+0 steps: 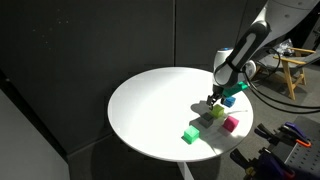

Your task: Move the yellow cube from the right and back to the left

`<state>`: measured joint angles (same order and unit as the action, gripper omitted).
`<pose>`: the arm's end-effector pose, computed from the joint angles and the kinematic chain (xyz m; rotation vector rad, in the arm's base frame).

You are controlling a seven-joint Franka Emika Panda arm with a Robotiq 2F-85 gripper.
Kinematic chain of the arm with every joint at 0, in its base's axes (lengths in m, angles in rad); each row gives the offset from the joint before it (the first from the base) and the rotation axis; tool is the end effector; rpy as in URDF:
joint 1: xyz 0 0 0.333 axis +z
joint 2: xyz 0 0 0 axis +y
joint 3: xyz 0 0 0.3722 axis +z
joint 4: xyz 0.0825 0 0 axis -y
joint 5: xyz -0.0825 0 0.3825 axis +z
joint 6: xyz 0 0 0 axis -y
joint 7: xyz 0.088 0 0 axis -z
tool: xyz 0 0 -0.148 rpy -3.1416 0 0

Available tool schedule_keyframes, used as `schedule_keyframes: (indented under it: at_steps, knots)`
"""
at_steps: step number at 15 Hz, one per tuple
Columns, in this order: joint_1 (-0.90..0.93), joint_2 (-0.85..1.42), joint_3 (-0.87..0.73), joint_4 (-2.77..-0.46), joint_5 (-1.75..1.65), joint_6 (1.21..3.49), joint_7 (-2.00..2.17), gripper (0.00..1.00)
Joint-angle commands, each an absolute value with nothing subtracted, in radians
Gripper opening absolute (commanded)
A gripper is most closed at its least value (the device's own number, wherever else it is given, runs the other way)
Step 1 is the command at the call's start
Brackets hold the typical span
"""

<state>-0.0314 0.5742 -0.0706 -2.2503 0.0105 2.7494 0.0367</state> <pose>0.5429 -0.0582 0.1096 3.0993 -0.2152 -0.1161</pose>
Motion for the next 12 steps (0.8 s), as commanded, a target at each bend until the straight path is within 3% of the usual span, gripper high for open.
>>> schedule_keyframes:
  at_steps: [1,3,7,12]
  knots:
    - [-0.042,0.592,-0.073,-2.233,0.001,2.760,0.024,0.75]
    - [-0.041,0.595,-0.076,-2.231,0.000,2.760,0.025,0.68]
    - [-0.036,0.584,-0.083,-2.227,-0.003,2.738,0.031,0.34]
    - [-0.028,0.571,-0.098,-2.215,-0.017,2.707,0.034,0.32]
